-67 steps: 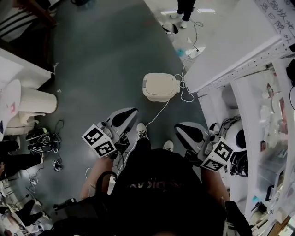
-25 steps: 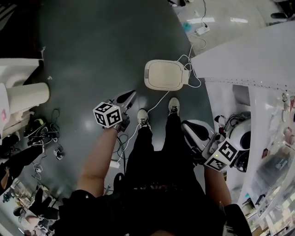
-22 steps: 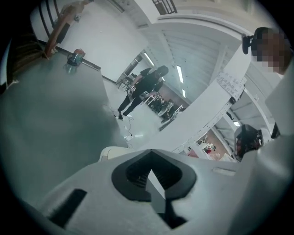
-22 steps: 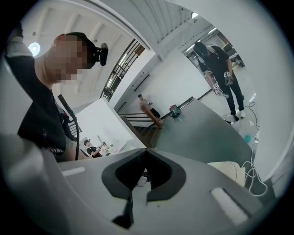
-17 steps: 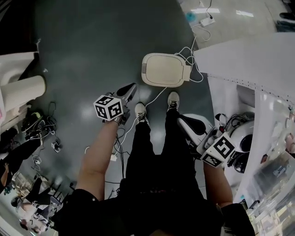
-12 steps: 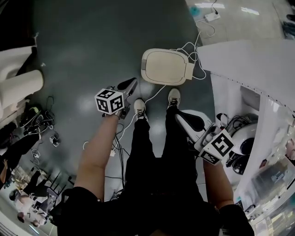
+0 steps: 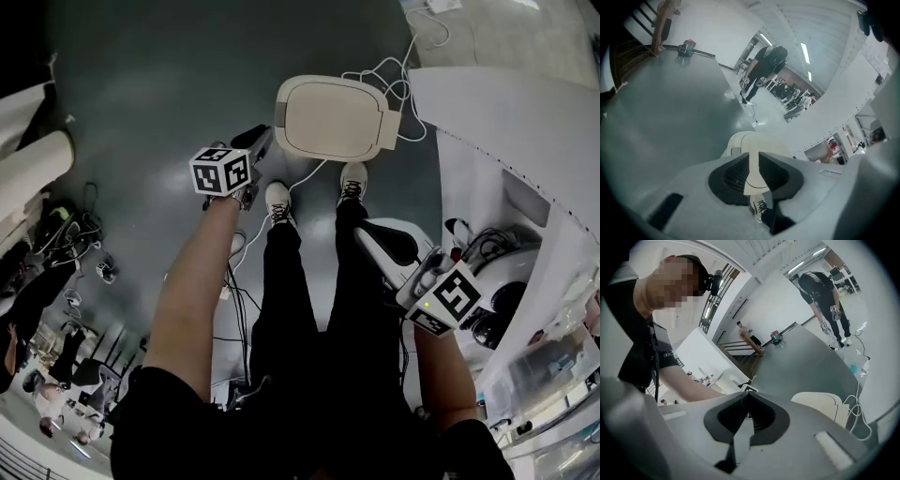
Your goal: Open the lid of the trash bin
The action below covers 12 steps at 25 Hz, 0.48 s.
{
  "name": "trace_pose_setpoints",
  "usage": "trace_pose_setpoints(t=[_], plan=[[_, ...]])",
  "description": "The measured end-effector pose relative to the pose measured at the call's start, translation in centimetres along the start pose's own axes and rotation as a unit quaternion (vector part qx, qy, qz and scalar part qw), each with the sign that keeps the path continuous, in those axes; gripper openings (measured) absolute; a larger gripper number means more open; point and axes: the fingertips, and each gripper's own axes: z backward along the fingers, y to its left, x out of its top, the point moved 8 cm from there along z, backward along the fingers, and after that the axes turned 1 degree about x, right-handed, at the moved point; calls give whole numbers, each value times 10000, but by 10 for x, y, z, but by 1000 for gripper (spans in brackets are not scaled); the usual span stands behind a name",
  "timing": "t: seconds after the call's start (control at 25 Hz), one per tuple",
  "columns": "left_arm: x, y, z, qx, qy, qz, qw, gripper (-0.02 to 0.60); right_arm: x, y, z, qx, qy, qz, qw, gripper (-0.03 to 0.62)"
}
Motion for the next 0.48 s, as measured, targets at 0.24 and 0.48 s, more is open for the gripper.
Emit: trace_pose_setpoints(t=[0.24, 0.48], plan=[[-7, 37, -49, 356, 328, -106, 9988, 87, -24, -28, -4, -161, 105, -254, 9995, 8], [-16, 61, -74, 446, 638, -446, 9960, 86, -44, -40, -13, -184, 210, -409, 9988, 8]])
